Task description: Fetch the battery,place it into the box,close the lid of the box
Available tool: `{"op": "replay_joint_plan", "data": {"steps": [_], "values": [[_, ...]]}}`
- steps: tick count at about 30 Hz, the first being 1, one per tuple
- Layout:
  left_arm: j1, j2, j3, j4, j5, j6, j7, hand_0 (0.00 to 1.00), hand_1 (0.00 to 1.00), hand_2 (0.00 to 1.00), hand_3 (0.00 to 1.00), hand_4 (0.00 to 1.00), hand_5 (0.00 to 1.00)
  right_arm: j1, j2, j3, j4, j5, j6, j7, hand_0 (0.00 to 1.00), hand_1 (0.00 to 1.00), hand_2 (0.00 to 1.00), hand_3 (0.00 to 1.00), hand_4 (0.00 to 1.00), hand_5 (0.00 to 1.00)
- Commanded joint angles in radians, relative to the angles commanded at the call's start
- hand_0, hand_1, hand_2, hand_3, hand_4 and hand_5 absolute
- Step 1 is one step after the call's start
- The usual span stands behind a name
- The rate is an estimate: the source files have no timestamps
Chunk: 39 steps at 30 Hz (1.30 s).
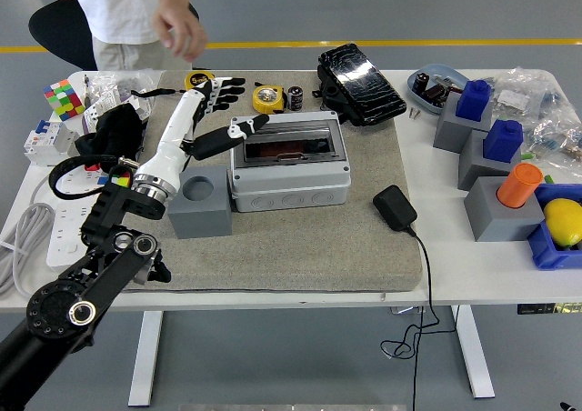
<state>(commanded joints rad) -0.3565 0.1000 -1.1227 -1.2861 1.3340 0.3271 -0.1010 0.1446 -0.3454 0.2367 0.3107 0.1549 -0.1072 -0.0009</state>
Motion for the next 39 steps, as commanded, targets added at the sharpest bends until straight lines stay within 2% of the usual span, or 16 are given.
{"op": "replay_joint_plan", "data": {"steps": [6,10,12,18,39], "values": [[0.056,0.018,-0.108,0.011,-0.148,0.004,-0.051,0.688,0.706,0.697,0.716,0.995,0.455,0.002,0.0,-0.002,-0.001,0.003,0.0,-0.001,0.579,0.627,0.655,0.551,0.948,0.486],[0.087,0.022,-0.16,0.025,-0.267,-0.005,-0.063,0.696,0.704,0.698,0.711,0.995,0.458,0.003,0.0,0.0,-0.001,0.004,0.0,-0.001,0.578,0.628,0.656,0.552,0.948,0.486],[0.1,0.022,-0.178,0.027,-0.291,-0.006,-0.067,0.696,0.704,0.698,0.711,0.995,0.458,0.002,0.0,0.002,-0.001,0.003,-0.001,-0.001,0.578,0.628,0.656,0.552,0.948,0.486],[0.119,0.017,-0.22,0.028,-0.316,-0.01,-0.079,0.694,0.699,0.691,0.705,0.99,0.456,0.001,0.0,0.001,-0.002,0.005,-0.001,-0.002,0.578,0.628,0.655,0.551,0.948,0.488],[0.113,0.018,-0.275,0.037,-0.293,-0.024,-0.068,0.684,0.686,0.681,0.683,0.965,0.431,0.007,-0.003,-0.008,-0.001,0.007,-0.002,-0.001,0.578,0.628,0.656,0.552,0.948,0.488]]}}
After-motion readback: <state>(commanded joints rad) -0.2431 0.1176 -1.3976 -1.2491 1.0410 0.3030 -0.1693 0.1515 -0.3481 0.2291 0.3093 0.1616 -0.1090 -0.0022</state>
